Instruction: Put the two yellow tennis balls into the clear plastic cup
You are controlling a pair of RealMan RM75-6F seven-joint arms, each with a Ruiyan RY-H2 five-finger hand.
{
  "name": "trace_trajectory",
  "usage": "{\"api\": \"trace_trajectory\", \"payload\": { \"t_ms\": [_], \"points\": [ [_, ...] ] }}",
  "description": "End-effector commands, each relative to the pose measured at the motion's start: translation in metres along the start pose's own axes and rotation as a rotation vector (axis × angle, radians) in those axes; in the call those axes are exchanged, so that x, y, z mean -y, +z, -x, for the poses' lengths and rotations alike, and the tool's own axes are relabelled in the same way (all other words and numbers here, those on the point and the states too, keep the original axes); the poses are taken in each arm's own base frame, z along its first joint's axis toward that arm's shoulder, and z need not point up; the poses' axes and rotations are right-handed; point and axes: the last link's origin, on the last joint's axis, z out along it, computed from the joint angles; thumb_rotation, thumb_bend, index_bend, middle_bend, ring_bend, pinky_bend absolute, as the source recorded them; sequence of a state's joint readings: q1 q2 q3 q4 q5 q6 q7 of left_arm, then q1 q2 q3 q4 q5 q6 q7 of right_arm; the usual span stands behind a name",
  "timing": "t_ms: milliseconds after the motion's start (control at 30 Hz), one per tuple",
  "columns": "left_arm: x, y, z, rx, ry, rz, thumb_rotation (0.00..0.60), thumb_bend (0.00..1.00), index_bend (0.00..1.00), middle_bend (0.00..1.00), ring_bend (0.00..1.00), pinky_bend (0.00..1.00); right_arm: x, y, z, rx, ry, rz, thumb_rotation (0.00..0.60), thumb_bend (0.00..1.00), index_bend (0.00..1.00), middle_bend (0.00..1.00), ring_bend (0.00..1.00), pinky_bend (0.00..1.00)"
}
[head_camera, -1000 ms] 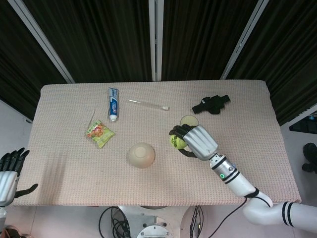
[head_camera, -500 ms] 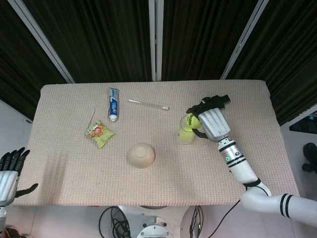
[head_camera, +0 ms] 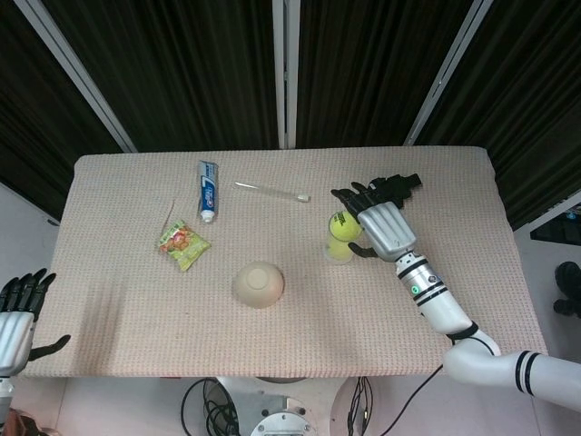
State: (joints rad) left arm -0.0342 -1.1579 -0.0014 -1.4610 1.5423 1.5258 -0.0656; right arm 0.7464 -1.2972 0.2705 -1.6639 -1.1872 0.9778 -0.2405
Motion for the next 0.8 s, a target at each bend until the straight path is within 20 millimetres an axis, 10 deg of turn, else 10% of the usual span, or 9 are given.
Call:
{"api": "trace_trajectory", "payload": {
  "t_ms": [33, 233, 467, 800],
  "points": [
    [-0.001, -0.001, 0.0, -0.002, 0.0, 0.002, 0.6, 0.0, 0.0, 0.0, 0.0, 0.0, 0.0, -0.002, -0.002, -0.011, 0.004, -0.002, 0.6, 0.13, 0.0, 0.07, 0.0, 0.16],
    [-0.004, -0.001, -0.004, -0.026, 0.0, 0.022, 0.6, 0.0, 0.0, 0.0, 0.0, 0.0, -0.009, -0.039, -0.019, -0.094, -0.056, -0.01, 0.6, 0.13, 0.0, 0.06, 0.0, 0.1],
    [-0.011, -0.001, -0.011, -0.055, 0.006, 0.049, 0.6, 0.0, 0.0, 0.0, 0.0, 0.0, -0.062, -0.151, -0.012, -0.096, -0.209, 0.204, 0.6, 0.11, 0.0, 0.0, 0.0, 0.0],
    [-0.015, 0.003, -0.014, -0.069, 0.027, 0.054, 0.6, 0.0, 0.0, 0.0, 0.0, 0.0, -0.107, -0.248, 0.014, -0.082, -0.181, 0.416, 0.6, 0.09, 0.0, 0.0, 0.0, 0.0]
  ]
}}
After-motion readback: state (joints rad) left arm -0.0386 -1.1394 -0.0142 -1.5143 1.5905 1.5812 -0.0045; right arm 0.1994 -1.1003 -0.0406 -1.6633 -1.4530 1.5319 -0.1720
